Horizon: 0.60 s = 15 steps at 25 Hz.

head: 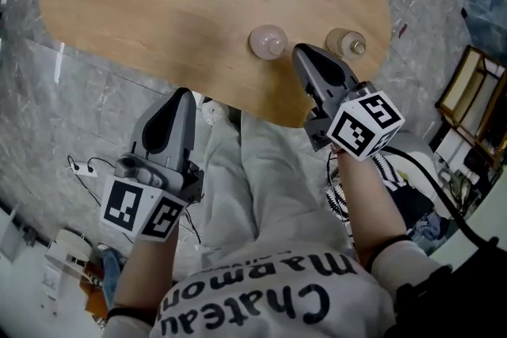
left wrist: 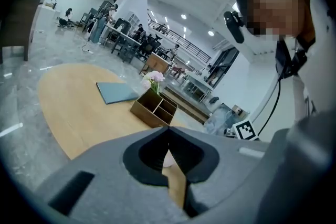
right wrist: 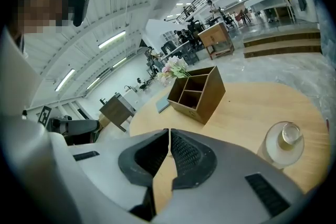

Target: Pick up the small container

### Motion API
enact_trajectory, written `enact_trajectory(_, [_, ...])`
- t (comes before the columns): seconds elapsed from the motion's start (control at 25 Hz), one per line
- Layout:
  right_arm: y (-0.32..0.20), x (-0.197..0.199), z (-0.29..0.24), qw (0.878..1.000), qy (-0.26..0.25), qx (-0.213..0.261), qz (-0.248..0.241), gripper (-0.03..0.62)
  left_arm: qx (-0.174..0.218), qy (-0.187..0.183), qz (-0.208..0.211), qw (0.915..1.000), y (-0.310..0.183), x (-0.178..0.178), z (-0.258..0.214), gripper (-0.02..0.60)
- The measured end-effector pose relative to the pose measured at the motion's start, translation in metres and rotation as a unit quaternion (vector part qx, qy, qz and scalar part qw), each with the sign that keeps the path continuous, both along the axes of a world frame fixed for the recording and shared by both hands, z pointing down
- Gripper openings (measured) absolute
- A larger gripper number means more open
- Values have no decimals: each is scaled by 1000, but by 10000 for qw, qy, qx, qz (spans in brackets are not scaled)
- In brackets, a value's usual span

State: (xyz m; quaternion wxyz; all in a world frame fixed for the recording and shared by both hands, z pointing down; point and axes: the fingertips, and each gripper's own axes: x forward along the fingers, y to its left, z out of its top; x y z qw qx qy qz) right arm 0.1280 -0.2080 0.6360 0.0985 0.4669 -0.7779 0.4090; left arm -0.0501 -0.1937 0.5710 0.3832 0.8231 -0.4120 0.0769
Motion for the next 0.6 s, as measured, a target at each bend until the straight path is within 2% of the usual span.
enact_trajectory(0.24, [-4,-6,8,9987,-345,261,-263,19,15,-130,80,9999,-8,3,8,14])
enact_trajectory(0.28, [-5,-8,11,9984,-356,291,-322,50,8,-163,96,9998,-8,3,11,14])
enact_trajectory(0.32, [-5,-11,15,9982,-344,297,-384,197,-6,-190,104,9998,-7,2,14,14])
enact_trajectory(0.36, [-6,-15,19,9981,-303,305,-444,272,-25,-200,105,9997,-7,1,17,14])
enact_trajectory(0.44, [-6,-22,29,9977,-71,380,-552,273,-68,-187,104,9997,-5,-1,21,14])
enact_trajectory(0.6, [-9,-25,55,9922,868,577,-691,272,-54,-127,167,9998,-4,4,19,14])
